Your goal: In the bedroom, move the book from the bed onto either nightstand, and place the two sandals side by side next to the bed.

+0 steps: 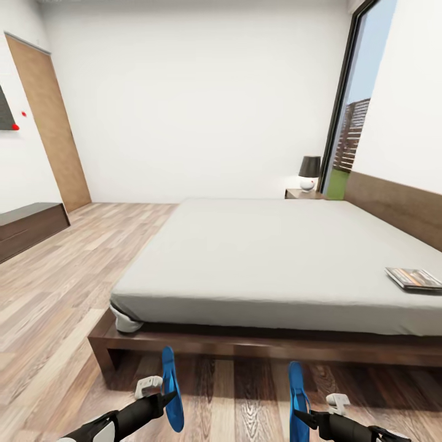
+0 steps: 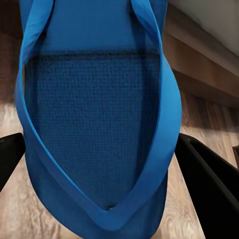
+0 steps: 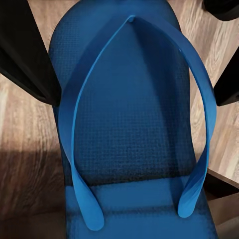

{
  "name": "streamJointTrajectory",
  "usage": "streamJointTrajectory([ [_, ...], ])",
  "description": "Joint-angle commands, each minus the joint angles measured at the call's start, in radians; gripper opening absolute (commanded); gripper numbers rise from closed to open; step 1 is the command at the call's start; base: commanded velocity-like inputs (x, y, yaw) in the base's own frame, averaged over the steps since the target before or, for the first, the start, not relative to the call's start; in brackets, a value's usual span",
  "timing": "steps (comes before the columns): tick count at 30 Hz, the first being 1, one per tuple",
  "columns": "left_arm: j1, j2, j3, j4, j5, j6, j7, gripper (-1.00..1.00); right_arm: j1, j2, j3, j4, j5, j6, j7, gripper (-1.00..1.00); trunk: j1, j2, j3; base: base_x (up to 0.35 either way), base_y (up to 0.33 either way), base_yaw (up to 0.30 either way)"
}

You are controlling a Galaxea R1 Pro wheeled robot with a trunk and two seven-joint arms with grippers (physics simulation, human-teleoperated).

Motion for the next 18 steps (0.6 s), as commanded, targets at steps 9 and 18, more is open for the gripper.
streamJointTrajectory([
  [9,0.000,0.000,0.008,0.002,-0.006,-0.004,-0.004,-1.00,-0.001,0.000,-0.007,0.000,0.010,-0.006,0.002,-1.00,0.000,0.000,-0.001,0.000,0.000,0.148],
  [18,-0.001,0.000,0.008,0.002,-0.006,-0.004,-0.005,-1.00,-0.001,-0.002,-0.007,0.000,0.009,-0.006,0.002,-1.00,0.000,0.000,-0.001,0.000,0.000,0.005],
])
